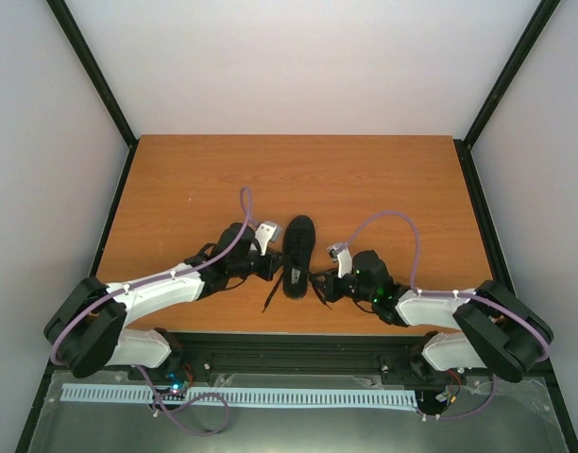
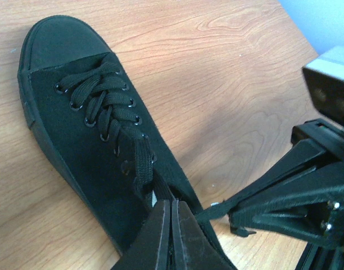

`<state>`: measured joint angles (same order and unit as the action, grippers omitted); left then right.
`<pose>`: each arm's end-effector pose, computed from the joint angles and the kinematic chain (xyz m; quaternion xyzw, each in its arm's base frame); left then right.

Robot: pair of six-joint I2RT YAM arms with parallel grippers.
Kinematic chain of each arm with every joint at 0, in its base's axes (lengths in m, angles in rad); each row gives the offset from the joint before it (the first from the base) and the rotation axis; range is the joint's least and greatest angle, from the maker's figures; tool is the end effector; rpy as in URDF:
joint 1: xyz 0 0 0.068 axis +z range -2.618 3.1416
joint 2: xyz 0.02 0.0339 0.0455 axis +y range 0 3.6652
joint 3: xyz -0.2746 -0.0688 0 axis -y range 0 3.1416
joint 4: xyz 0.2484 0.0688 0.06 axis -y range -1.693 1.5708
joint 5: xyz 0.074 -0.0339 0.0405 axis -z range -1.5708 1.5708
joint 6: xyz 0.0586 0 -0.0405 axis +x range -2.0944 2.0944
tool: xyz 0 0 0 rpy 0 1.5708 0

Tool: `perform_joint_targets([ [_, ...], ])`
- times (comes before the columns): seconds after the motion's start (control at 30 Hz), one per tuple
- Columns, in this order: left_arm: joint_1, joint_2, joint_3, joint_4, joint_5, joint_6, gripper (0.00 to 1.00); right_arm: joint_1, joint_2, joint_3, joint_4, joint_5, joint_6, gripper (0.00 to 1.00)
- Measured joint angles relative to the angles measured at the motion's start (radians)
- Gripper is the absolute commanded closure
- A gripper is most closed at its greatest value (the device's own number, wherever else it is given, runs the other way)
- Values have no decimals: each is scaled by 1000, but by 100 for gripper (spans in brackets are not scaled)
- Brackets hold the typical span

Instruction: Tie the shoes

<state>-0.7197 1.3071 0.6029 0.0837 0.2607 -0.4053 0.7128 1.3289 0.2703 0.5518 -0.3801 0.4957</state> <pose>0.2028 -0.1978 0.1876 0.1968 0.8615 -0.3397 0.3221 0.1678 0.1737 0.1307 -0.1869 0.8309 0.4170 0.3174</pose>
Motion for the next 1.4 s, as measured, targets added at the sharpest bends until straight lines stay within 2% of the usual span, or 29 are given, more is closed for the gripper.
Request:
perform_joint_targets([
  [0.4,0,-50,-92,53,22,0,99,0,-38,92,-236,159,0,97],
  [0.83,-11,-5,-111,51,68,11,99,14,45,266,-314,182,-17,97],
  [0.93,-26,16,-110,46,70,21,97,30,79,294,-322,182,-24,97],
  [1.0,-38,18,-110,40,71,26,91,34,97,303,-325,182,-26,97],
  [1.17,-47,4,-110,4,53,34,62,35,119,305,-336,186,-28,97],
  [1.3,-47,-87,-109,-63,-11,15,43,35,121,305,-340,187,-29,97],
  [1.4,-37,-169,-97,-111,-49,-4,40,36,121,305,-340,189,-29,97],
])
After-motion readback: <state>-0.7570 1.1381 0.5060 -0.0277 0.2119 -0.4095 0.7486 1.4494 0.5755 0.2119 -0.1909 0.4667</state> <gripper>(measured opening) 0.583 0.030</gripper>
